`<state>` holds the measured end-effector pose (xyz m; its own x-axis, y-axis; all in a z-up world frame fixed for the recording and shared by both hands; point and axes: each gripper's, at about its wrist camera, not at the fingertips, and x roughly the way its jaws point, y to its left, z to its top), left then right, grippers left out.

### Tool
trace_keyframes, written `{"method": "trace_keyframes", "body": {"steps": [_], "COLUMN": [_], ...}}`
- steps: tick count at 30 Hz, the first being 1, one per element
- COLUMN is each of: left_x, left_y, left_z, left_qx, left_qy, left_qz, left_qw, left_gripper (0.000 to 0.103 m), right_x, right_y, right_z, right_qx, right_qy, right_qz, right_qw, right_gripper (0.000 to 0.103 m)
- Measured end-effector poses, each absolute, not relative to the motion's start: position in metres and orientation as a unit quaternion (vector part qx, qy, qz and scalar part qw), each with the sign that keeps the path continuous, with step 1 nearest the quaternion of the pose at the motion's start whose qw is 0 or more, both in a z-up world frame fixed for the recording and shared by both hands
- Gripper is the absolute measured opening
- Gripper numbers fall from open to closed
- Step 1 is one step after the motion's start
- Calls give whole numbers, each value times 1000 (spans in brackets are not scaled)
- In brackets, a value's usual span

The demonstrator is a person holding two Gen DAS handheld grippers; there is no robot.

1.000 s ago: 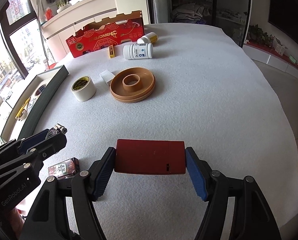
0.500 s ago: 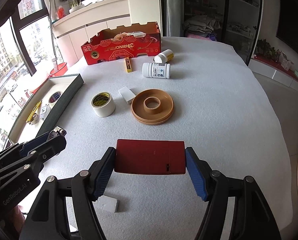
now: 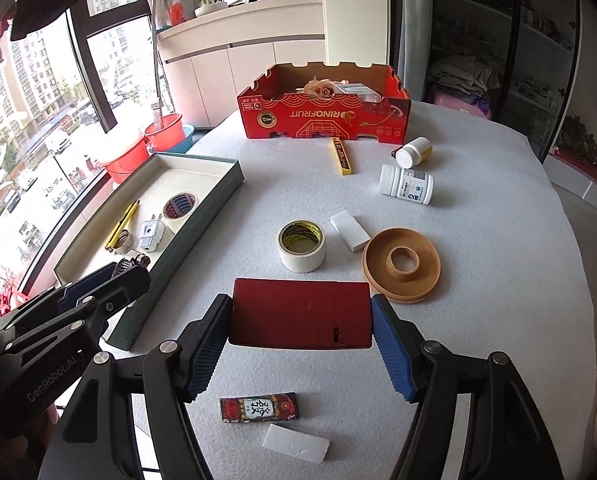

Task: Organize rigid objects
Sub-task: 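Carry the hose clamp in the left tool and red block in the right tool to the tray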

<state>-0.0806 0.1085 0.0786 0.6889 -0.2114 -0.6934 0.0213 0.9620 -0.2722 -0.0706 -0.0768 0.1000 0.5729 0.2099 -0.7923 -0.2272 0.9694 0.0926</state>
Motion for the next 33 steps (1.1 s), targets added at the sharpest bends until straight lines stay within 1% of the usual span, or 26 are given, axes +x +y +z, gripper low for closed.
{"method": "trace_keyframes", "body": {"steps": [14, 21, 33], "left_x": [-81, -79, -72], "left_y": [195, 215, 227], "left_z": [73, 66, 58], "left_qx": [-158, -161, -159], "left_qy": [378, 380, 388], "left_qz": [43, 69, 87], "left_qw": [911, 908, 904], "left_gripper": [37, 37, 37], "right_x": [-46, -37, -23], "right_y": [3, 34, 66], "right_z": [103, 105, 98], "right_qx": [-48, -63, -74], "right_qy": [443, 440, 450], "right_qz": [202, 231, 255], "right_qw": [872, 865, 853], "right_gripper": [70, 70, 70]}}
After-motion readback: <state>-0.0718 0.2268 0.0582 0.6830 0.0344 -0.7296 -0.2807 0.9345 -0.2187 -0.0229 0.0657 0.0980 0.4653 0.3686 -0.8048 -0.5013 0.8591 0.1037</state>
